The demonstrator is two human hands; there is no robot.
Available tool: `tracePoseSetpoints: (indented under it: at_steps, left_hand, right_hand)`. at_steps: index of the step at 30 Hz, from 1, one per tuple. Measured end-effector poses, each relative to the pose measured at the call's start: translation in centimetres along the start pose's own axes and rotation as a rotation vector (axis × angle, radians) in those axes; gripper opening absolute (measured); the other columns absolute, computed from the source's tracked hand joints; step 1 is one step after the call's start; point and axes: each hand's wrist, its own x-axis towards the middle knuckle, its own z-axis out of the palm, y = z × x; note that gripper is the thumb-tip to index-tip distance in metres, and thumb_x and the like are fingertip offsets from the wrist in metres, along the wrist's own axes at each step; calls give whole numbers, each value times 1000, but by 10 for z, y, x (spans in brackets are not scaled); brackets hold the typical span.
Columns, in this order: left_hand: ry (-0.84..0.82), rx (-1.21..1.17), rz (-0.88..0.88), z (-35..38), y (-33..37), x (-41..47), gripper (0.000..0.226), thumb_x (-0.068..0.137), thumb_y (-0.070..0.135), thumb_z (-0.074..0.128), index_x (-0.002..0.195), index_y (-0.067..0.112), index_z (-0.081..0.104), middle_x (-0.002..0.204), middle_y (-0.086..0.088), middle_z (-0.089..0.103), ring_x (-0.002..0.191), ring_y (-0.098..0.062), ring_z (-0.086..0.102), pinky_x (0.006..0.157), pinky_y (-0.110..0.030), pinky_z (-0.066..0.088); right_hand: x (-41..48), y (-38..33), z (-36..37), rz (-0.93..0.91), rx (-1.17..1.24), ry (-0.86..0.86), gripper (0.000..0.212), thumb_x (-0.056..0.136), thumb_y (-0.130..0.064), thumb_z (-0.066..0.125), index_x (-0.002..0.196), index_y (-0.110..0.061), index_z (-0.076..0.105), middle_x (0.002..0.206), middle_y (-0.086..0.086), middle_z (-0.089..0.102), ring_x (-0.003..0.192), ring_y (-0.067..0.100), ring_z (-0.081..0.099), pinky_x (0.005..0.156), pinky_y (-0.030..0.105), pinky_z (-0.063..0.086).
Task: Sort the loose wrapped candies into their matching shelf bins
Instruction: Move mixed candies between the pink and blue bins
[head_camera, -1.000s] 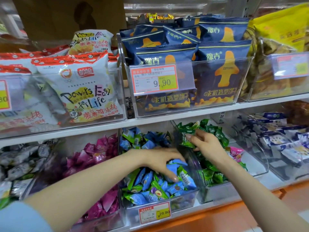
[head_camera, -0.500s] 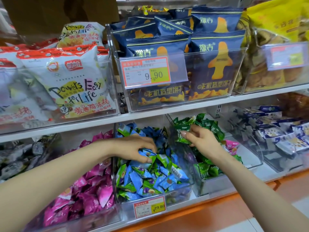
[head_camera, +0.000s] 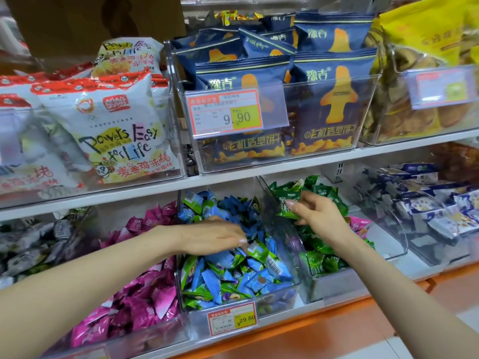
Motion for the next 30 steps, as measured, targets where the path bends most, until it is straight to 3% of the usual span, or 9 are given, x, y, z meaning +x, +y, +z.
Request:
tracePoseSetpoints:
  at_steps: [2,4,8,12,17,20,23,26,30]
  left_hand:
    - [38,-29,-36,-5,2,5,51,92,51,31,119,19,60,130,2,45,118,-13,45,105,-34,30]
    - [76,44,-84,-8,3,10,37,95,40,44,127,23,51,138,4,36,127,-13,34,111,-33,23]
    - [-14,221,-176,-11,5,21,52,94,42,42,143,36,28,156,9,12,142,-13,6,113,-31,3]
    - [-126,234,-223,-3,-1,22,48,93,47,31,141,47,25,152,2,27,141,-16,13,112,-38,13]
    - [-105,252,-212,-5,-1,14,44,99,42,28,142,39,34,153,4,26,142,-9,8,113,-38,6]
    - [-86,246,-194,-6,0,8,43,99,41,29,141,37,37,152,7,28,141,-7,8,112,-38,7]
    - [-56,242,-174,-9,-1,2,41,99,41,30,139,37,40,149,12,32,140,-5,11,112,-34,7]
    - [-47,237,-166,-11,-4,-2,46,93,51,28,135,40,44,147,16,35,140,-2,11,111,-32,6]
    - [-77,258,-180,-11,-2,-7,51,89,55,25,136,42,43,146,18,35,139,-3,11,108,-34,7]
  right_hand:
    - [2,0,-5,21,52,46,21,89,-20,62,96,-5,49,72,-2,52,79,17,57,75,36,55]
    - [6,3,-12,29,84,89,21,87,-19,64,94,-7,48,72,-4,50,80,19,58,74,34,56]
    - [8,6,-16,70,89,158,25,87,-17,66,106,-12,51,86,5,54,79,20,58,62,28,53]
    - [8,8,-17,49,32,214,29,83,-21,70,105,-12,53,86,5,62,69,20,62,62,35,53]
    - [13,14,-14,64,-161,206,29,82,-20,72,104,-10,58,94,7,65,83,26,64,75,39,54]
    - [12,12,-13,1,-313,286,20,86,-16,65,105,-9,64,91,2,63,89,23,59,73,27,41]
    - [9,8,-12,-86,-361,324,17,85,-12,61,101,-11,67,96,6,68,89,22,60,73,29,43]
    - [6,6,-5,-203,-351,187,19,84,-15,63,103,-16,69,103,1,68,94,17,60,85,32,47]
    - [4,7,7,-388,-535,-134,31,84,-30,68,115,-27,66,128,-6,58,121,16,47,100,30,35]
